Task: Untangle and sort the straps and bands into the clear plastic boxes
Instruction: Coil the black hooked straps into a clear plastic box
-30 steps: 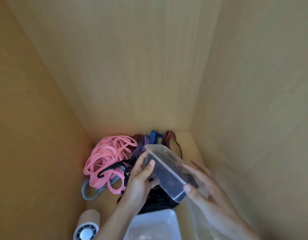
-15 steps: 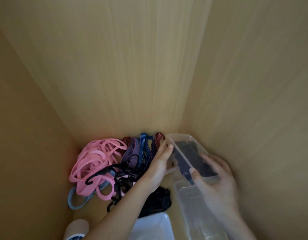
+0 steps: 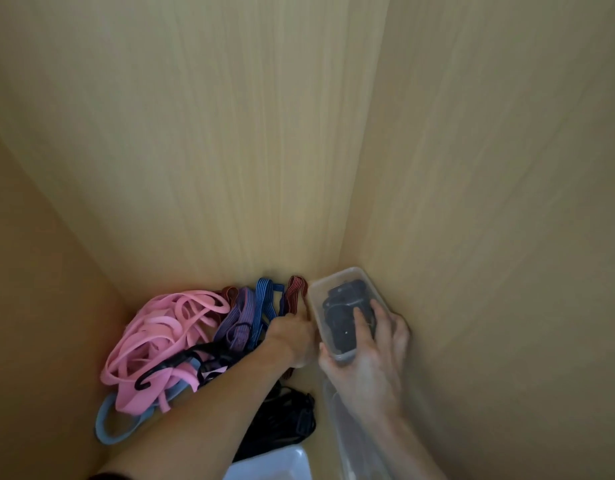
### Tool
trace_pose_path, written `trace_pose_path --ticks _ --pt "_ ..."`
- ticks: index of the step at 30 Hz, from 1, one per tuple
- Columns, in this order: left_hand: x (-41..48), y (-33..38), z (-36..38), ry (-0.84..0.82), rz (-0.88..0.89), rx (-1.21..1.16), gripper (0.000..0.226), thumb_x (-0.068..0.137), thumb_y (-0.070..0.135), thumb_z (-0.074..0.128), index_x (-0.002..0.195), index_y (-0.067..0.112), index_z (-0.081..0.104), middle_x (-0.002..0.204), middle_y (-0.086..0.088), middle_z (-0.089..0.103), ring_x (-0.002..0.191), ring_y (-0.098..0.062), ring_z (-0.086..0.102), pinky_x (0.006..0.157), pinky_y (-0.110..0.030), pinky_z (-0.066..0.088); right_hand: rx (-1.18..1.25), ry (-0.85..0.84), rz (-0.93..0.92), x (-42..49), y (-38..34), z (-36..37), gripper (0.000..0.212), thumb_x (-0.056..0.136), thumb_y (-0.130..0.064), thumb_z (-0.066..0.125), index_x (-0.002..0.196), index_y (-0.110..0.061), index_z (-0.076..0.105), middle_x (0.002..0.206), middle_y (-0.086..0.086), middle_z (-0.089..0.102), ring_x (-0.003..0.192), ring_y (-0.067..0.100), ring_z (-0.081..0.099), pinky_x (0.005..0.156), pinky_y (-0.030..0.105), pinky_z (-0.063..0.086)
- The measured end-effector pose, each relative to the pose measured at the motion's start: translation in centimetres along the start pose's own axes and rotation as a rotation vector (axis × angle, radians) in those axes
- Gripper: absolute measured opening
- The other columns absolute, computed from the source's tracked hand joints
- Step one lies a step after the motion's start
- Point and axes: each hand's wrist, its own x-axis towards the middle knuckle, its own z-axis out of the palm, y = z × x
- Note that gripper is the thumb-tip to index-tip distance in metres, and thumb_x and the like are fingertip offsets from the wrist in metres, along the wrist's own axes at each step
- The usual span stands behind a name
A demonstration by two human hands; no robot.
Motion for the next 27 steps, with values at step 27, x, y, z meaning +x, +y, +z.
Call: trace_pose_path --ticks 27 --pt "-2.8 -4.2 -0.9 0.207 -0.036 -0.616 0.047 0.097 0.037 0.054 0.142 0.026 0.050 0.129 -0.003 0.048 0.132 -0.024 0.042 0.110 -0.042 0.039 0.028 -0.310 0.115 3.4 -0.2 9.0 0.089 0.072 -0.076 0.056 0.142 -0.022 0.046 0.149 0.006 0.038 0.130 0.039 0.036 0.100 0.054 0.046"
